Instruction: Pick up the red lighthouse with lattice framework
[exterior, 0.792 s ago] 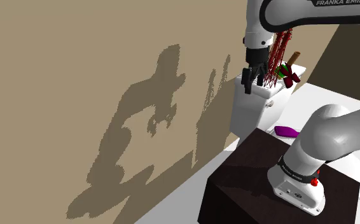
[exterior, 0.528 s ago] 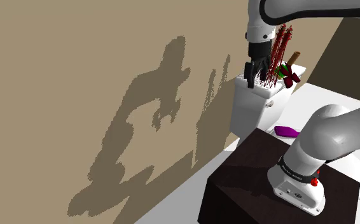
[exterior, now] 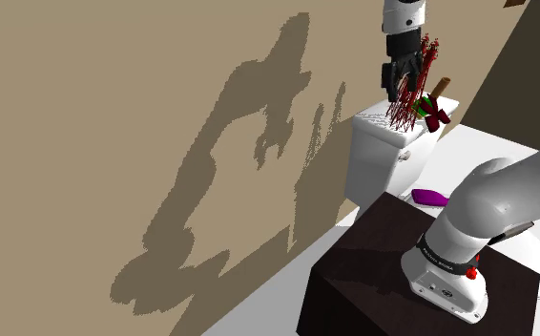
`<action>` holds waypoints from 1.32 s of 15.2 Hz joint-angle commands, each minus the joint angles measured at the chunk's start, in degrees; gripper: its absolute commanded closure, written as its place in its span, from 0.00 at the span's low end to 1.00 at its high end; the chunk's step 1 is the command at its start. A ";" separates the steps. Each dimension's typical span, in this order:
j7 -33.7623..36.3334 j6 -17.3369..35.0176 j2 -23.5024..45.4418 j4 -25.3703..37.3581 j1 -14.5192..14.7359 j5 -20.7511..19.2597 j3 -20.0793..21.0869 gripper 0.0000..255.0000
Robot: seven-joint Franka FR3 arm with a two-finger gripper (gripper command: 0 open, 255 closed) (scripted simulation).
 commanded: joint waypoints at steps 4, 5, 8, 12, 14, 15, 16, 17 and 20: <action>-3.79 -5.62 6.98 10.85 -2.07 -4.75 -2.77 0.00; -4.64 -6.76 8.46 13.19 -2.45 -5.67 -3.30 0.00; -7.44 -10.21 13.16 20.67 -3.57 -8.41 -4.85 0.00; -11.92 -14.93 20.24 31.91 -5.06 -12.07 -6.93 0.00; -14.60 -17.39 24.25 38.28 -5.89 -13.92 -7.99 0.00; -16.09 -18.67 26.42 41.72 -6.34 -14.86 -8.55 0.00; -17.71 -19.98 28.71 45.37 -6.84 -15.81 -9.11 0.00; -19.47 -21.35 31.17 49.28 -7.38 -16.77 -9.70 0.00; -19.19 -20.32 31.12 48.07 -7.59 -16.86 -9.90 0.00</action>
